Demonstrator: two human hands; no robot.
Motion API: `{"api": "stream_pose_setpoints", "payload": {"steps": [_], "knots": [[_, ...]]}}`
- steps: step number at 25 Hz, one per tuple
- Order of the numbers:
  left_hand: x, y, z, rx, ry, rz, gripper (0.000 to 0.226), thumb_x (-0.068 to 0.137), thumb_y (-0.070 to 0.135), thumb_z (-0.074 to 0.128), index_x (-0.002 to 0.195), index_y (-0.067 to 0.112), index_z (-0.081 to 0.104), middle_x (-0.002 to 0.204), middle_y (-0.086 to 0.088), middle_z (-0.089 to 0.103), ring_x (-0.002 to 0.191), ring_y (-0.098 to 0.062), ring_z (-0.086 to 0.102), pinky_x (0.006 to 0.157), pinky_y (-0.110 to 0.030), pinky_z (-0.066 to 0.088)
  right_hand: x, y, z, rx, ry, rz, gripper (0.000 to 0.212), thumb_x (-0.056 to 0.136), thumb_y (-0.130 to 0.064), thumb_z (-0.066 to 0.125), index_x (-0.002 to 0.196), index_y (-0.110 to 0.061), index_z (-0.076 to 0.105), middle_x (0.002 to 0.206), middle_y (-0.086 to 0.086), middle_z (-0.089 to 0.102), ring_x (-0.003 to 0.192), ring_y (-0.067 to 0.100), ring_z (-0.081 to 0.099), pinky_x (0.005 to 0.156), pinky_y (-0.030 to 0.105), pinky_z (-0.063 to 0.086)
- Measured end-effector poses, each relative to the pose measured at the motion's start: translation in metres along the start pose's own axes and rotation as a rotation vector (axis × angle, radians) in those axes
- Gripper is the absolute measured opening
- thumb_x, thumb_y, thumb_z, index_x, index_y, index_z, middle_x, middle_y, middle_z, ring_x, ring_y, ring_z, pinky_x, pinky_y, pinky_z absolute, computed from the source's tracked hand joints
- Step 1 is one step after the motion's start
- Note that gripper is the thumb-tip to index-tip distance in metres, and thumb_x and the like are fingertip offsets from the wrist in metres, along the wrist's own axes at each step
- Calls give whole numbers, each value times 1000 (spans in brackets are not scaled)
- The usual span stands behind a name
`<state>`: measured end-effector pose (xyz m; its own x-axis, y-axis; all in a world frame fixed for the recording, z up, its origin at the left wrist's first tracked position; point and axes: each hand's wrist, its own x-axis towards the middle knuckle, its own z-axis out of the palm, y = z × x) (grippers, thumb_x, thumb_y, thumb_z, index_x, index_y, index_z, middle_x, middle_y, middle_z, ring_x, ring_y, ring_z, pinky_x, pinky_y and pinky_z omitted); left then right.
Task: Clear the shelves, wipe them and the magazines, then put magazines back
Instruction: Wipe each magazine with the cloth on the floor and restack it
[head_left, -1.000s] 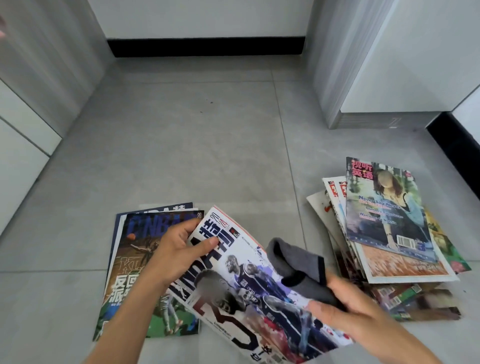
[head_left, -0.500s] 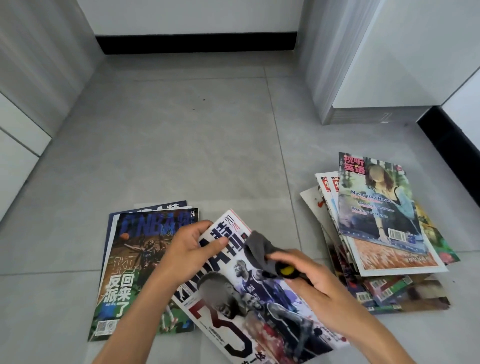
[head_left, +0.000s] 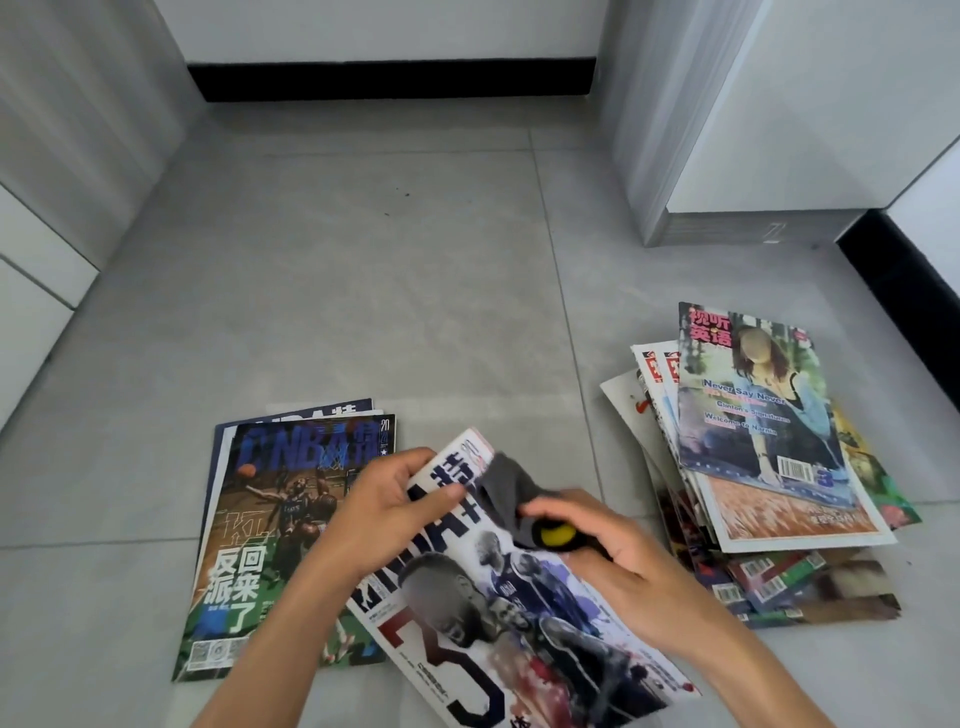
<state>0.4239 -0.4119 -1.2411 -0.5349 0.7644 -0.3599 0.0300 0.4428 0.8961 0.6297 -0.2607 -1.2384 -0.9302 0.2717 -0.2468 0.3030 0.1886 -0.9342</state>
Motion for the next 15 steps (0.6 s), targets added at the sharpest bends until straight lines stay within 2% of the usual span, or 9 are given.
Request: {"api": "stream_pose_setpoints", "payload": {"steps": [2,4,7,9,11,13,15], "knots": [[-1,-6,-12,-118,57,-96,14,90,14,66,104,11,67,90,-4,77,80,-21,75,73,-36,59,-18,10,-1,4,-55,41,52,99,5,47,128,-36,60,130,-23,56,128,1,50,102,13,35],[-3,-9,-9,-122,17,-124,15,91,13,65,105,11,66,91,-3,77,81,-19,75,73,-31,58,-16,11,2,-17,-67,52,50,99,4,48,127,-36,61,129,-22,57,126,2,51,101,16,37],[-2,-5,12,2,-154,-58,9,91,12,65,99,14,67,83,7,75,74,-6,69,70,-23,54,14,-1,7,10,32,34,49,100,2,46,128,-37,59,124,-24,58,119,-3,53,94,10,39],[-1,-3,21,11,-173,-4,14,90,13,66,103,17,68,92,9,75,85,-6,70,77,-22,55,32,-11,7,43,88,7,50,99,3,46,129,-34,60,125,-22,60,118,-3,54,93,9,40],[0,-3,13,-18,-58,-18,13,91,13,66,104,14,68,94,2,76,86,-12,72,78,-28,58,31,-7,6,28,46,6,51,99,5,45,129,-33,60,125,-22,59,118,-2,54,93,8,38],[-1,-7,-5,-62,99,-84,10,91,14,64,100,13,67,87,-4,76,78,-19,74,67,-32,59,10,9,1,8,-59,43,53,98,6,47,126,-37,61,123,-28,57,120,-5,52,93,5,36],[0,-15,-24,-142,247,-120,9,89,13,65,97,15,68,84,-5,77,75,-22,74,63,-33,57,-16,28,-12,53,-73,141,57,96,6,51,119,-43,67,124,-29,59,120,-5,54,94,6,37]]}}
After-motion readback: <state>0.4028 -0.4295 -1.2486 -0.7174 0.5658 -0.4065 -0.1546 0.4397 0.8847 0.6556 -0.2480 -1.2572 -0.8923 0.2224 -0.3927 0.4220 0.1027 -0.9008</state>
